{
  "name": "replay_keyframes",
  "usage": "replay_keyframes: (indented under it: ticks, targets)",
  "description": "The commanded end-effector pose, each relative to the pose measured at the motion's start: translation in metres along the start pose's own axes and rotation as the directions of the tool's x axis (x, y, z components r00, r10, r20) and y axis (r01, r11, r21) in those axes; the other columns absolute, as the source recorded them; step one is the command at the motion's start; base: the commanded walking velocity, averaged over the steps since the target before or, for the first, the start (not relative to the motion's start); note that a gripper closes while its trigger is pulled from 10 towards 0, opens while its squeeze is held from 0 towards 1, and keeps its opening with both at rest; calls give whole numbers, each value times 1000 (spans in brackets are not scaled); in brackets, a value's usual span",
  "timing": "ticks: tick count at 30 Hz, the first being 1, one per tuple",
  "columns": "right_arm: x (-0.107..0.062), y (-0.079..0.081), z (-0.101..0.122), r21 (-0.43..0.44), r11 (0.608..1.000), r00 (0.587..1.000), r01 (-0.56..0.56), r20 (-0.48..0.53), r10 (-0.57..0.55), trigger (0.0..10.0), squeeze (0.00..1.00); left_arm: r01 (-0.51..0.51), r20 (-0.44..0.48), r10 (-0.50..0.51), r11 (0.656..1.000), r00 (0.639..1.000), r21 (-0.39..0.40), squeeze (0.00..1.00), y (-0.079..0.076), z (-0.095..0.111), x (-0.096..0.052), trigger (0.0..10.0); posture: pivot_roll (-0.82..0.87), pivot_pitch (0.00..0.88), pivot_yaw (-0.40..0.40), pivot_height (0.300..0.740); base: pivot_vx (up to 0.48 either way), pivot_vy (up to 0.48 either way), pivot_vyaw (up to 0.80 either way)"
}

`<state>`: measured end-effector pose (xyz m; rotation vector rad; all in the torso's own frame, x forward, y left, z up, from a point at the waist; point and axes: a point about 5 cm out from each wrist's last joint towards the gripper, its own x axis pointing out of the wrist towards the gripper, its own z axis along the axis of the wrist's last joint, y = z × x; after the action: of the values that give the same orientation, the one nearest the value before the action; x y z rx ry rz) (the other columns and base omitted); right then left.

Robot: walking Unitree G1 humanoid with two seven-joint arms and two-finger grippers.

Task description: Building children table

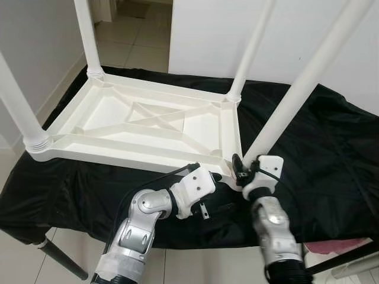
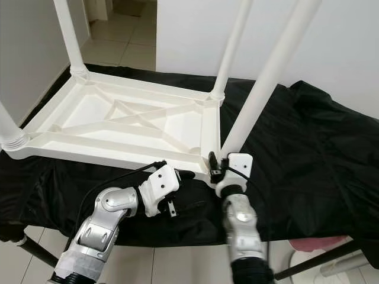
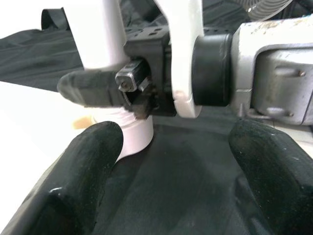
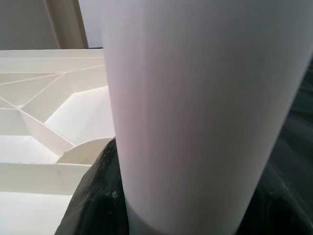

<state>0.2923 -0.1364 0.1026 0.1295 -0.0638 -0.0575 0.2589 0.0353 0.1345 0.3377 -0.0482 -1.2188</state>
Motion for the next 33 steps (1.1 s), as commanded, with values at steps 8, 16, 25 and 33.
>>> replay_keyframes:
  ticks: [8,16,25,33]
  targets:
    - [-7,9,-8,31,999,998,-24,-53,26,10000,0,-200,-10,200,980,980,-19,0,9,-2,1,10000,-6,0,-98,740,0,0,0]
    - [-10,12,6,45,994,994,-104,27,103,10000,1000,-210,-14,209,978,978,-20,0,10,-2,-1,10000,-6,0,-99,740,0,0,0]
    - [-18,-13,11,3,963,962,-269,55,268,10000,0,-209,-15,208,978,978,-22,0,10,-2,0,10000,-12,0,-95,740,0,0,0]
    - [-12,-42,13,-113,905,909,-411,26,416,10000,0,-198,-21,197,980,980,-18,0,9,-4,-2,10000,-8,0,-86,740,0,0,0]
